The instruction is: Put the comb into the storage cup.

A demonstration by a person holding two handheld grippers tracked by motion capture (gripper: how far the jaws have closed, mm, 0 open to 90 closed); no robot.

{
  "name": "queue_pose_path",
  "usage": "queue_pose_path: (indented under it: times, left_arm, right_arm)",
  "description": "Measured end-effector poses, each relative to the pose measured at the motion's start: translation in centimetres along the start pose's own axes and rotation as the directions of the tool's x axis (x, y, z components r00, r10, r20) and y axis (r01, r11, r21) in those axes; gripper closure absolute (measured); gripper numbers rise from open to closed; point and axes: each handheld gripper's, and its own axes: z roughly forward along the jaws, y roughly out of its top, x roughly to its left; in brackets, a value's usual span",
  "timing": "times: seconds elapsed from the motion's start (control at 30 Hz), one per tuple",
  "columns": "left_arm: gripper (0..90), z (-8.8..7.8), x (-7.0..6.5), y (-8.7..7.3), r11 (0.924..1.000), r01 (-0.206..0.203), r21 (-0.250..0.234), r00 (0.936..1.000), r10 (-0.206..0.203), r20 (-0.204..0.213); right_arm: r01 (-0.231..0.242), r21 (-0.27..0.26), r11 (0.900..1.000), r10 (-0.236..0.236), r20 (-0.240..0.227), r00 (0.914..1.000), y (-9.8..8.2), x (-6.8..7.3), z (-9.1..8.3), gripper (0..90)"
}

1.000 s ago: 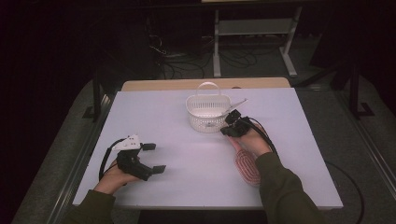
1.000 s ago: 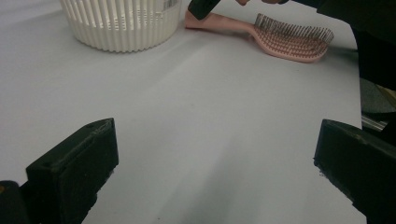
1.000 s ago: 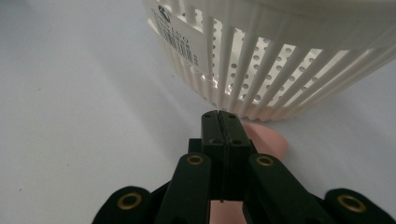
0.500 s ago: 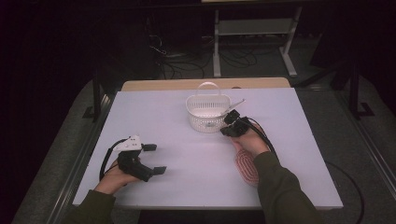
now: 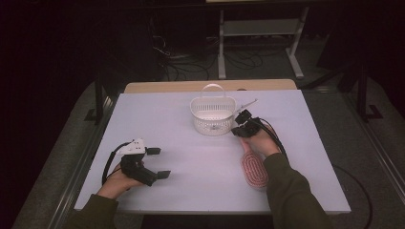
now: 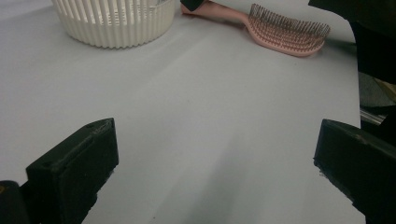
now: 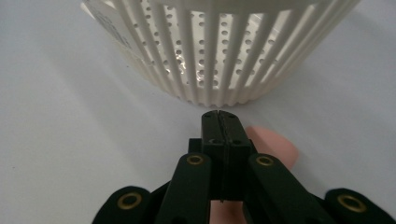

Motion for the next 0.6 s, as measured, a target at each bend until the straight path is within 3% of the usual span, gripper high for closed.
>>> queue_pose_path:
  times: [0.6]
  left_arm:
    - [0.0,0.0,0.0,0.0,1.0000,0.002,0.002,1.0000,-0.002,0.002]
  right_arm:
    - [-0.023,0.004,1.000,0.023,0.059,0.9980,-0.9,-1.8,-1.1,89.2]
